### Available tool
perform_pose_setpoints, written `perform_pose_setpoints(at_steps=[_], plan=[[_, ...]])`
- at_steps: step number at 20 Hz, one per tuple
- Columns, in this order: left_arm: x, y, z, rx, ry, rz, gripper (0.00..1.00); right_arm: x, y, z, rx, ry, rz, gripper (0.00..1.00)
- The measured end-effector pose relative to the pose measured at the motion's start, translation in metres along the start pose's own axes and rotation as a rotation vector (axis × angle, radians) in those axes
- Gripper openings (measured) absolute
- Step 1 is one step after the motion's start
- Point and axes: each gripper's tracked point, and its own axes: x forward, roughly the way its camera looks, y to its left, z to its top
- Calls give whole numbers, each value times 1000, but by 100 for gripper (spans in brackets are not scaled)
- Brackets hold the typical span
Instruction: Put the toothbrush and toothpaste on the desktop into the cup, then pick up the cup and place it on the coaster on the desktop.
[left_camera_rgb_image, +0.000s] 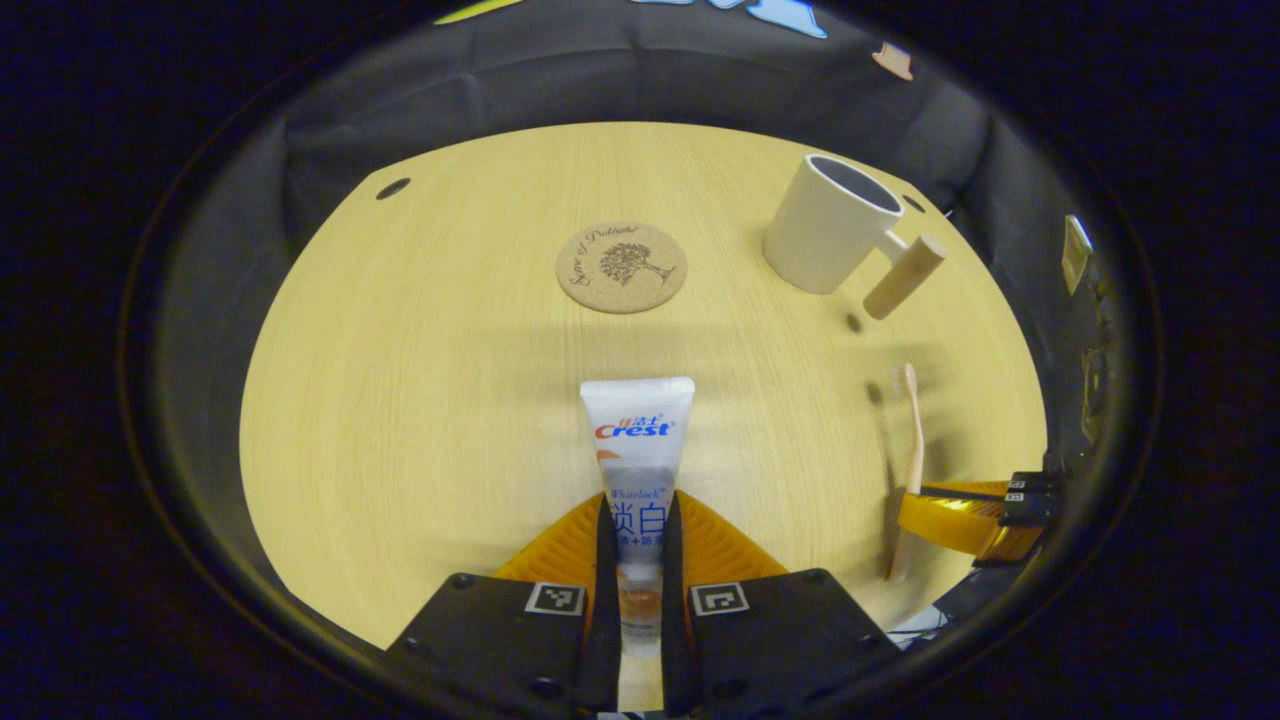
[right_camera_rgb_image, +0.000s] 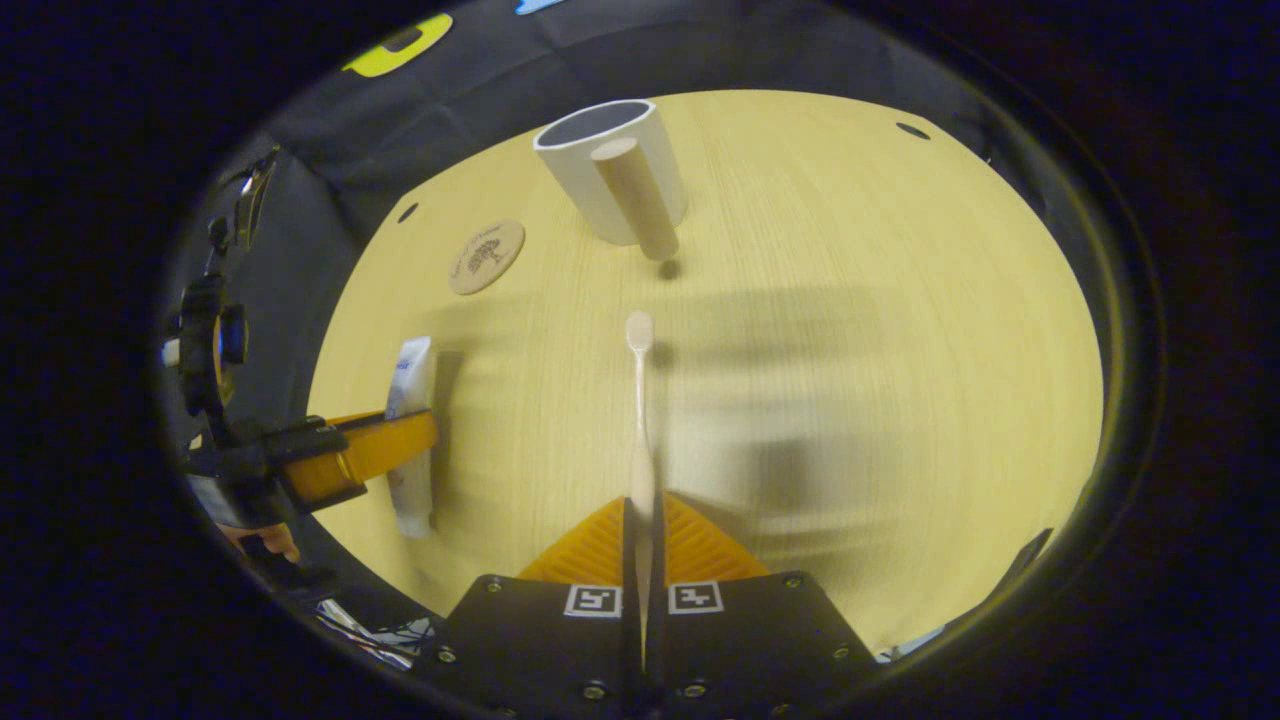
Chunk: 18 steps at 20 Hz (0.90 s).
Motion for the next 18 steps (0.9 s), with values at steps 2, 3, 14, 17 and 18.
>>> perform_pose_setpoints(at_steps=[2, 3, 14, 17, 18], plan=[[-3, -2, 1, -32, -29, -4, 24, -8, 0, 5, 3, -43, 21, 2], [-5, -2, 4, -42, -47, -3, 24, -15, 0, 11, 1, -74, 29, 3], [-45, -30, 83, -11, -354, -20, 24, -70, 18, 106, -78, -470, 63, 3], [-57, -35, 109, 5, -456, -29, 24, -78, 30, 130, -81, -562, 91, 2], [-59, -37, 118, 4, -481, -34, 24, -79, 34, 137, -89, -590, 95, 2]])
